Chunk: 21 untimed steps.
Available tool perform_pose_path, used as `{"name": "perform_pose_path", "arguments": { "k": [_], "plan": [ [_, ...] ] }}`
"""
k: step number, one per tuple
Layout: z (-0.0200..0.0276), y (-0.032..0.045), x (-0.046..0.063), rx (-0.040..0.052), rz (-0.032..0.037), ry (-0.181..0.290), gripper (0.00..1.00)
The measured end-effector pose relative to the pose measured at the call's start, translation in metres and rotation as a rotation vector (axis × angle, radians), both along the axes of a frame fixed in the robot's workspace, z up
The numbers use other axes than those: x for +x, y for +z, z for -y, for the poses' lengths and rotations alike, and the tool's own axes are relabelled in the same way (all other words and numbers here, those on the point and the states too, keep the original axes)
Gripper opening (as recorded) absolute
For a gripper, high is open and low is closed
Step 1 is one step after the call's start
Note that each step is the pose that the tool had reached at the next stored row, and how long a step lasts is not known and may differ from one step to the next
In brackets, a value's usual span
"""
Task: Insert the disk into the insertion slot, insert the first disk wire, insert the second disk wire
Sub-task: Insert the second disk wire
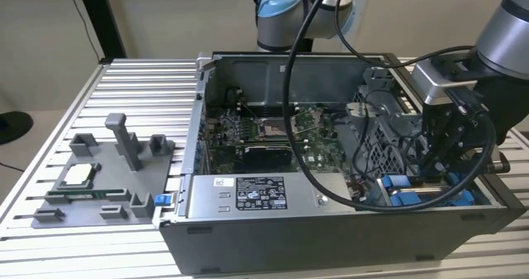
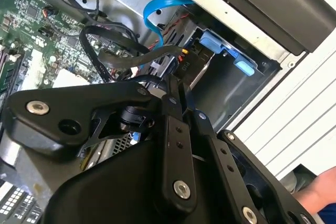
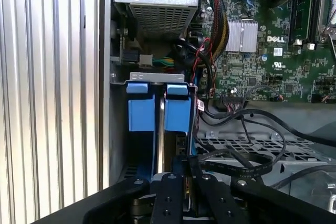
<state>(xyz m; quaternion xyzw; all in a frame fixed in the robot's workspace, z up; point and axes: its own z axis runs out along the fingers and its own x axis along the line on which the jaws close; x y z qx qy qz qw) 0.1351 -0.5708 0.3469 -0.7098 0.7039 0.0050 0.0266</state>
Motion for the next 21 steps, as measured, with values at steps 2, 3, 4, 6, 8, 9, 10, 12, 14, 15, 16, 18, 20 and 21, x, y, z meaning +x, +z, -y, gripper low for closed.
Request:
{"name": "perform_pose_path", "arguments": {
  "k": [2,3,4,6,8,9,10,12,14,15,16,18,20,21],
  "plan": [
    [0.0,-0.0005,0.0001,0.0,0.0,0.0,0.0],
    [0.0,-0.0007,0.0002,0.0,0.0,0.0,0.0],
    [0.0,-0.0009,0.0003,0.0002,0.0001,0.0,0.0],
    [0.0,-0.0013,0.0004,0.0004,0.0002,0.0,0.0],
    [0.0,-0.0017,0.0005,0.0006,0.0005,0.0,0.0],
    [0.0,-0.0019,0.0005,0.0007,0.0007,0.0,0.0],
    [0.0,-0.0021,0.0005,0.0009,0.001,0.0,0.0],
    [0.0,-0.0025,0.0005,0.0014,0.0015,0.0,0.0],
    [-0.0001,-0.0029,0.0005,0.0021,0.002,0.0,0.0],
    [-0.0001,-0.0032,0.0005,0.0024,0.0023,0.0,0.0],
    [-0.0001,-0.0034,0.0005,0.0027,0.0026,0.0,0.0],
    [-0.0001,-0.0039,0.0005,0.0035,0.0032,0.0,0.0],
    [-0.0002,-0.0047,0.0005,0.0041,0.0037,0.0,0.0],
    [-0.0002,-0.0051,0.0005,0.0043,0.0039,0.0,0.0]
  ]
}}
